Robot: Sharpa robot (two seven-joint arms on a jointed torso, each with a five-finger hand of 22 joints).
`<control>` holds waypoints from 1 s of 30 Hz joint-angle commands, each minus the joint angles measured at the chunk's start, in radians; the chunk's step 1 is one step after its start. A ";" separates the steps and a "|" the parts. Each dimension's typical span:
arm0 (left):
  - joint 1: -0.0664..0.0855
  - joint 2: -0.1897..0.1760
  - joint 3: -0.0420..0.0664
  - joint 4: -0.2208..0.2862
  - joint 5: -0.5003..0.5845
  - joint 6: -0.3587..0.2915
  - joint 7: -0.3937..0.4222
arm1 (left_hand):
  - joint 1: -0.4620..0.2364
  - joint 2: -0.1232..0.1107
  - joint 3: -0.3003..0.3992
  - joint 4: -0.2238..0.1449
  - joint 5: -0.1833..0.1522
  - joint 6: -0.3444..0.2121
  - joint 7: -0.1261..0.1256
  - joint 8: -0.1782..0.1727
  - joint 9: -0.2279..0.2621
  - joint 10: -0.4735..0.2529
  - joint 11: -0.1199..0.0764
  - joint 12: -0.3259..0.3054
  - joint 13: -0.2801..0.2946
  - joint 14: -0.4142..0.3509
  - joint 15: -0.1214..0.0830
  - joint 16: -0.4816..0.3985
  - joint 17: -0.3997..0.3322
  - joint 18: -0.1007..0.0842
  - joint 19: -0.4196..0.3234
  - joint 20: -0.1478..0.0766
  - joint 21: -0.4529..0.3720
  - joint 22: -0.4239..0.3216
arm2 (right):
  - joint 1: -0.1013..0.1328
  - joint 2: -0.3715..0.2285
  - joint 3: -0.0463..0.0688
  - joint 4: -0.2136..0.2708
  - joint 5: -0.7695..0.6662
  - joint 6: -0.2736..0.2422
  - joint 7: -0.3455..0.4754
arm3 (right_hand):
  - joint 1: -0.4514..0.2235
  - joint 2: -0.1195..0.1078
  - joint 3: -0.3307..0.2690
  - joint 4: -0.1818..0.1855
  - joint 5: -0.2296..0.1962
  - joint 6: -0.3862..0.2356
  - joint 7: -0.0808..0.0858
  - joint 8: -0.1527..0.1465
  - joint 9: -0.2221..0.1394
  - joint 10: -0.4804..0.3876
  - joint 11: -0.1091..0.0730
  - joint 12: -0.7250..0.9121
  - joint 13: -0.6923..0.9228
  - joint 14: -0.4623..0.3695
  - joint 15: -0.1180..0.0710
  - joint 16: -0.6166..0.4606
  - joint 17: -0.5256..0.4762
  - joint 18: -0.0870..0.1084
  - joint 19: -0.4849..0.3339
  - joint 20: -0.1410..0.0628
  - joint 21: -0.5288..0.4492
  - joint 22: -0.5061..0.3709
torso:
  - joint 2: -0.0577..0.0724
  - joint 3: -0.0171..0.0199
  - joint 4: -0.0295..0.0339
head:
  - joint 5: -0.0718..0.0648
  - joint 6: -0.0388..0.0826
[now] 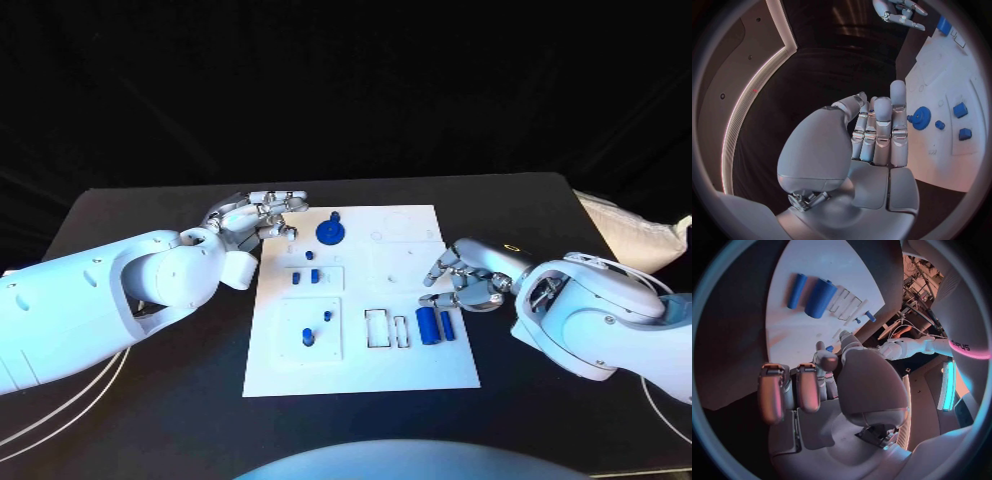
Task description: Assemble the parts on the task board
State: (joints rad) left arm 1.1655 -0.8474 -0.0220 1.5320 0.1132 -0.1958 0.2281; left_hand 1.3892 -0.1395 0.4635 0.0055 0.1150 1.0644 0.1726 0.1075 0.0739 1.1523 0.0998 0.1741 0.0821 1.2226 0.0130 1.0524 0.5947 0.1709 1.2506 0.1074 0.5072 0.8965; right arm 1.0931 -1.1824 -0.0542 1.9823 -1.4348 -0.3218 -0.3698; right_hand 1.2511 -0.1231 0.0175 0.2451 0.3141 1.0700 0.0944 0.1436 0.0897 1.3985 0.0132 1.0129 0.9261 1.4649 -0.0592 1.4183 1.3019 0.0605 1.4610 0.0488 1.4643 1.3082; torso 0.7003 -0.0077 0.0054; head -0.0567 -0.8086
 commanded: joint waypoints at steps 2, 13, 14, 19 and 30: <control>0.000 0.002 -0.001 0.000 -0.009 0.014 0.005 | 0.001 0.010 -0.008 -0.008 -0.004 -0.008 0.003 0.007 -0.002 -0.008 0.000 0.007 0.000 -0.011 0.000 -0.004 -0.006 0.011 -0.004 0.002 -0.007 -0.004 | -0.009 -0.013 -0.006 0.007 -0.011 0.013 -0.112 | 0.010 0.014 -0.046 0.027 -0.017 -0.005 0.005 0.018 0.005 0.002 0.002 0.101 0.130 0.073 0.004 0.034 0.063 -0.021 0.025 0.005 0.011 0.096 | -0.007 -0.0007 -0.0136 | -0.001 -0.004; -0.002 0.003 -0.003 -0.005 -0.011 0.016 0.005 | 0.001 0.010 -0.008 -0.009 -0.004 -0.008 0.003 0.007 -0.002 -0.008 0.000 0.007 0.000 -0.011 0.000 -0.004 -0.006 0.011 -0.004 0.002 -0.007 -0.004 | -0.023 -0.007 -0.013 0.015 -0.060 0.051 -0.190 | 0.000 0.032 -0.118 0.046 -0.023 -0.010 0.004 0.043 0.017 0.007 0.003 0.166 0.230 0.074 0.005 0.051 0.088 -0.024 0.030 0.007 0.020 0.111 | -0.006 -0.0013 -0.0104 | 0.001 -0.004; -0.002 0.003 -0.003 -0.005 -0.011 0.017 0.006 | 0.001 0.010 -0.008 -0.009 -0.004 -0.008 0.003 0.007 -0.002 -0.008 0.000 0.007 0.000 -0.011 0.000 -0.004 -0.006 0.011 -0.004 0.002 -0.007 -0.004 | -0.025 -0.004 -0.013 0.015 -0.062 0.055 -0.193 | -0.001 0.032 -0.120 0.046 -0.023 -0.009 0.003 0.044 0.018 0.007 0.002 0.166 0.232 0.074 0.005 0.051 0.088 -0.024 0.031 0.007 0.020 0.111 | -0.006 -0.0015 -0.0118 | 0.003 -0.004; -0.003 0.002 -0.003 -0.005 -0.011 0.018 0.006 | 0.001 0.010 -0.008 -0.009 -0.004 -0.008 0.003 0.007 -0.002 -0.008 0.000 0.007 0.000 -0.011 0.000 -0.004 -0.006 0.011 -0.004 0.002 -0.007 -0.004 | -0.039 0.019 -0.014 0.012 -0.074 0.075 -0.200 | -0.001 0.036 -0.128 0.045 -0.023 -0.005 0.002 0.051 0.021 0.007 0.001 0.169 0.239 0.075 0.005 0.052 0.090 -0.024 0.031 0.007 0.021 0.113 | -0.005 -0.0009 -0.0137 | 0.007 -0.006; -0.003 0.000 -0.003 -0.005 -0.011 0.019 0.005 | 0.001 0.010 -0.008 -0.009 -0.004 -0.008 0.003 0.007 -0.002 -0.008 0.000 0.007 0.000 -0.011 0.000 -0.004 -0.006 0.011 -0.004 0.002 -0.007 -0.004 | -0.062 0.057 -0.014 -0.010 -0.090 0.100 -0.201 | 0.002 0.044 -0.133 0.044 -0.021 0.000 0.000 0.058 0.025 0.007 0.000 0.170 0.245 0.074 0.003 0.052 0.090 -0.024 0.031 0.006 0.021 0.113 | -0.005 -0.0004 -0.0121 | 0.010 -0.010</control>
State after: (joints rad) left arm 1.1622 -0.8479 -0.0259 1.5260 0.1062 -0.1953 0.2279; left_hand 1.3892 -0.1395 0.4565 -0.0015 0.1151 1.0644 0.1726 0.1115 0.0731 1.1523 0.0998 0.1782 0.0821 1.2192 0.0163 1.0524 0.5901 0.1709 1.2506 0.1074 0.5032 0.8937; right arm 1.0339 -1.1297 -0.0681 1.9738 -1.5027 -0.2516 -0.5597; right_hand 1.2509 -0.0914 -0.1104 0.2883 0.2956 1.0662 0.0982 0.1976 0.1125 1.3978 0.0139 1.1803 1.1700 1.4648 -0.0591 1.4660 1.3078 0.0453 1.4644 0.0523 1.4825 1.3078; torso 0.6954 -0.0082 -0.0072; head -0.0472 -0.8177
